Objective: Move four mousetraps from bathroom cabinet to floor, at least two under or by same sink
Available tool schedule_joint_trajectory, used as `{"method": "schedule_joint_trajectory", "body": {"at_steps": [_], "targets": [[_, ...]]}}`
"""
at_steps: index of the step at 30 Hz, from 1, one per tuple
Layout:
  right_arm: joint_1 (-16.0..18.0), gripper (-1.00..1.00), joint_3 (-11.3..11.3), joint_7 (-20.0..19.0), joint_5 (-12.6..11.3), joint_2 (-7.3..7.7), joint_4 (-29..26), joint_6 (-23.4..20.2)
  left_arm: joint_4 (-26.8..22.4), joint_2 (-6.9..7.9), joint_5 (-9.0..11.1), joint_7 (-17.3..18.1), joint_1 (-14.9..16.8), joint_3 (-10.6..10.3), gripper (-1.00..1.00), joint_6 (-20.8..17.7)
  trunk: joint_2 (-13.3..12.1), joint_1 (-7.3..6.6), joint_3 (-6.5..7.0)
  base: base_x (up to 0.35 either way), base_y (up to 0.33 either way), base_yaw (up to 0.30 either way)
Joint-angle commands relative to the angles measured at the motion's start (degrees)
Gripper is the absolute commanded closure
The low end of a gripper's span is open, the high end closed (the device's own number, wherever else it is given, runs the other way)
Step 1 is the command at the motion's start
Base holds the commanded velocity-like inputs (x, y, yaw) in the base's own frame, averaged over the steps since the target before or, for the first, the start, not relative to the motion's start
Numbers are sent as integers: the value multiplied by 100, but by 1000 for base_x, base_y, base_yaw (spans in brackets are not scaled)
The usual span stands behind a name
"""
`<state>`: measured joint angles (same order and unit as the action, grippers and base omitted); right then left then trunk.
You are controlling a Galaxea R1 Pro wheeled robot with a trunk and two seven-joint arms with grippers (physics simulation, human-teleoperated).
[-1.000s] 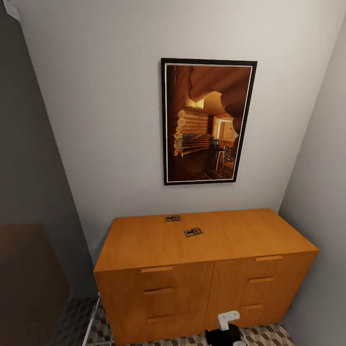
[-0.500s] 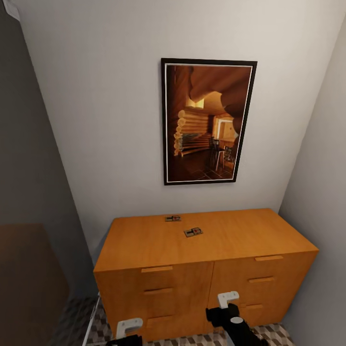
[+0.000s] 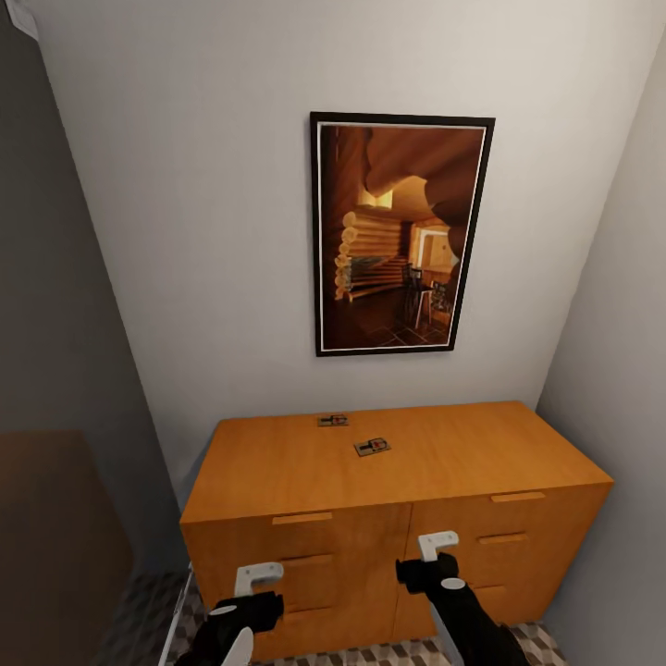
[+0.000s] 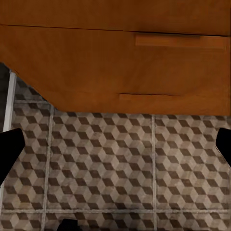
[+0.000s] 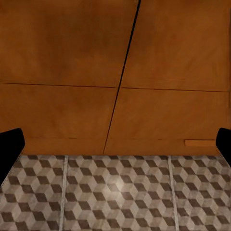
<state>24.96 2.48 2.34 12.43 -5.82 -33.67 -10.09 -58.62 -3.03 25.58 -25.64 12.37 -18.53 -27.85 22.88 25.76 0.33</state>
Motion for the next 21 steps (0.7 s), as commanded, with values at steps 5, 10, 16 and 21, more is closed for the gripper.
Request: {"method": "schedule_joint_trajectory", "body": {"at_steps": [5, 10, 16, 21], "targets": [[0, -100, 18, -7, 58, -64, -487, -306, -602, 4, 61, -229, 3, 39, -100, -416, 4, 2, -3, 0, 0, 0], [0, -100, 4, -76, 8, -87, -1274, -900, -1387, 12, 62, -361, 2, 204, -100, -961, 4, 2, -3, 0, 0, 0], [0, -100, 3, -495, -79, -93, -1948, -1464, -1999, 27, 68, -402, 2, 451, -100, -1502, 4, 2, -3, 0, 0, 0], [0, -100, -1, -775, -105, -94, -2395, -1882, -2393, 27, 69, -411, 2, 622, -100, -1927, 4, 2, -3, 0, 0, 0]]}}
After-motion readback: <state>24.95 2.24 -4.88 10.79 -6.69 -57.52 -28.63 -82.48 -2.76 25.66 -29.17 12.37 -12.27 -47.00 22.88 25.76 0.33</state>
